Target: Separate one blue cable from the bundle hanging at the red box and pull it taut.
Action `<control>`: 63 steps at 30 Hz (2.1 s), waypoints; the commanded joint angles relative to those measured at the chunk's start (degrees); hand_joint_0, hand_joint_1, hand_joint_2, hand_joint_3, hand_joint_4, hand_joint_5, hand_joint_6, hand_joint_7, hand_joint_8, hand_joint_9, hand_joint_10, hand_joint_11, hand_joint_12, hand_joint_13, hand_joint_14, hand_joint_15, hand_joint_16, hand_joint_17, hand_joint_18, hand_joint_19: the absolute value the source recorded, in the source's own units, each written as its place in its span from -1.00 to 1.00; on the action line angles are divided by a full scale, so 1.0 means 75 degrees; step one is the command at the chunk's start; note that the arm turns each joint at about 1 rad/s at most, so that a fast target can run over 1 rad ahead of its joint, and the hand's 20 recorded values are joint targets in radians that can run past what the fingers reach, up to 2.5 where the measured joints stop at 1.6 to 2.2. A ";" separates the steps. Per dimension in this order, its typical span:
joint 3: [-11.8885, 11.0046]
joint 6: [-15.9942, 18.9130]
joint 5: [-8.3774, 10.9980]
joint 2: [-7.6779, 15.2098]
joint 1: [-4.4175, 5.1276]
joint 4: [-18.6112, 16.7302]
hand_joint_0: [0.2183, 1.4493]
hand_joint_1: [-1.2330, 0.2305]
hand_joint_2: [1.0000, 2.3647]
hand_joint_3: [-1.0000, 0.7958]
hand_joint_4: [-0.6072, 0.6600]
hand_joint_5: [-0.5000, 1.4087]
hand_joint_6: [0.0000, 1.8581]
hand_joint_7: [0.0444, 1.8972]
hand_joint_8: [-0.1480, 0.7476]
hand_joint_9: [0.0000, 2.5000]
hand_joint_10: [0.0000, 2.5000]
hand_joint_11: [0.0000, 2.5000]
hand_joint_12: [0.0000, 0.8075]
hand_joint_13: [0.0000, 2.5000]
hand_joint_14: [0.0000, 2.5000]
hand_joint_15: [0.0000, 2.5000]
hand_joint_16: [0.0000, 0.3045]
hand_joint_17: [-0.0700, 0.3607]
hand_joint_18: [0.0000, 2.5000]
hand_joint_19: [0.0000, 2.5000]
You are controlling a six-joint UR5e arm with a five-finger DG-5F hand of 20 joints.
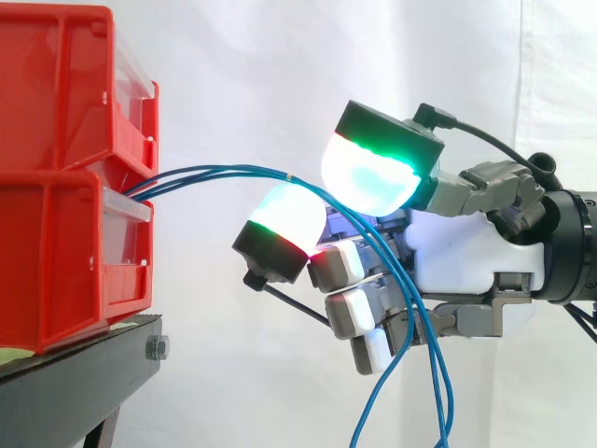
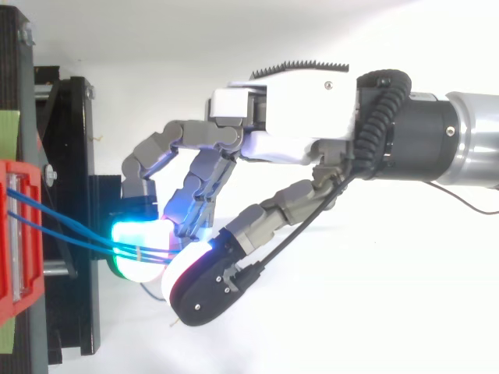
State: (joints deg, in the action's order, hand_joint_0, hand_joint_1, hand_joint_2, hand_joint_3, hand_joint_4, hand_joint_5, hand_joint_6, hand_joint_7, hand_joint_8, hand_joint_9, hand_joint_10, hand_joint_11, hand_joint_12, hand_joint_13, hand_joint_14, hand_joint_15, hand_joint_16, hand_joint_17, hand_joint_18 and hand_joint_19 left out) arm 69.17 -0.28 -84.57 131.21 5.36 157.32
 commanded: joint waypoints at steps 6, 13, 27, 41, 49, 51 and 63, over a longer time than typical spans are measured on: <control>0.0000 0.0002 0.0003 0.0002 0.0000 0.0000 -0.32 -0.48 -1.00 -0.44 0.23 -0.68 -0.10 0.05 0.07 -0.25 -0.99 -0.38 -0.09 -0.17 -0.98 -0.55 -0.73 -0.25 -0.20 -0.52; 0.0012 0.0002 0.0003 0.0002 0.0011 0.0000 -0.44 -0.36 -1.00 -0.44 0.08 -0.62 -0.19 0.19 0.07 -0.19 -0.99 -0.38 -0.08 -0.16 -0.98 -0.54 -0.73 -0.24 -0.20 -0.49; 0.0094 0.0002 0.0003 0.0002 0.0011 0.0000 -0.27 -0.51 -0.97 -0.09 0.00 -0.68 -0.04 0.23 0.09 -0.20 -0.99 -0.35 -0.04 -0.14 -0.98 -0.54 -0.71 -0.22 -0.16 -0.49; 0.0094 0.0002 0.0003 0.0002 0.0011 0.0000 -0.48 -0.42 -1.00 -0.44 0.19 -0.66 -0.06 0.15 0.12 -0.16 -0.99 -0.33 -0.05 -0.12 -0.98 -0.54 -0.71 -0.22 -0.13 -0.50; 0.0105 0.0002 -0.0009 0.0002 0.0011 0.0000 -0.36 -0.20 -1.00 -0.44 0.17 -0.63 -0.09 0.26 0.13 -0.08 -0.99 -0.32 -0.07 -0.07 -0.98 -0.52 -0.73 -0.24 -0.11 -0.46; 0.0094 0.0002 -0.0009 0.0002 0.0011 0.0000 -0.33 -0.21 -1.00 -0.44 0.13 -0.63 -0.08 0.28 0.13 -0.07 -0.98 -0.31 -0.07 -0.07 -0.98 -0.52 -0.73 -0.24 -0.11 -0.46; 0.0094 0.0002 0.0015 0.0013 0.0035 0.0000 -0.13 -0.57 -0.98 -0.28 -0.11 -0.65 -0.02 0.38 0.12 -0.14 -0.98 -0.29 -0.08 -0.11 -0.98 -0.53 -0.73 -0.24 -0.13 -0.51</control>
State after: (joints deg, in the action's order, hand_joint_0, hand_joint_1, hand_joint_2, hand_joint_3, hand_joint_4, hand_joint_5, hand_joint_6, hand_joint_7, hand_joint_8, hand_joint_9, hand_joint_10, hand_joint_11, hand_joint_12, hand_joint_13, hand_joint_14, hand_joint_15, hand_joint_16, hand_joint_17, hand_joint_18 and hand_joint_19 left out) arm 69.91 -0.30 -84.59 131.27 5.57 157.31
